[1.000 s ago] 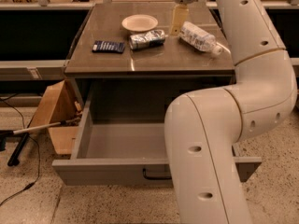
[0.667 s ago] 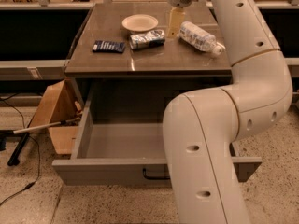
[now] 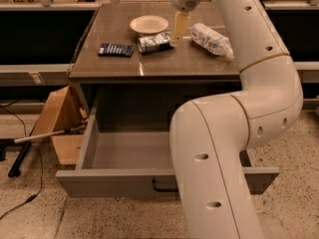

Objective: Place redbull can into top drawer

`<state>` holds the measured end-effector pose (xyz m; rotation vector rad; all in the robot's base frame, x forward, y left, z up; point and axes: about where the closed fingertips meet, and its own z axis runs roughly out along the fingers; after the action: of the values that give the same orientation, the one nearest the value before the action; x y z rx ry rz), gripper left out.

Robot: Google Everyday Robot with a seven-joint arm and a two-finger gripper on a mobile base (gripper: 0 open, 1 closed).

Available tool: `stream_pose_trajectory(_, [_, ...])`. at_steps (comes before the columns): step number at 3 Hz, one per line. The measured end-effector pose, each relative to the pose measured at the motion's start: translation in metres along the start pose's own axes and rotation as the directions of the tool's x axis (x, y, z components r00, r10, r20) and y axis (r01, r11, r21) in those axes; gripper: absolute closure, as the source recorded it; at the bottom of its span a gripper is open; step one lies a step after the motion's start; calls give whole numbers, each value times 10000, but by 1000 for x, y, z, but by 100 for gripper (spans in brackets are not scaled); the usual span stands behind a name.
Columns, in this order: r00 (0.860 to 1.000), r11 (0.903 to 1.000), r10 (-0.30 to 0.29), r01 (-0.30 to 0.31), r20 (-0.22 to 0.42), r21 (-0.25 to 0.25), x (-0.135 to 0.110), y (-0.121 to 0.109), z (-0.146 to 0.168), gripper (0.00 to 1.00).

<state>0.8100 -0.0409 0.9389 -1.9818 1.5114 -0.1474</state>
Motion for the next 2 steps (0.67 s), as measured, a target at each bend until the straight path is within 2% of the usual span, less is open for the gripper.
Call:
stream_pose_trajectory(1, [9968, 9964, -800, 799, 6, 270, -11, -11, 8, 0])
stream_pose_trajectory(2, [9911, 9915, -1299, 1301, -287, 44, -13, -11, 28, 0])
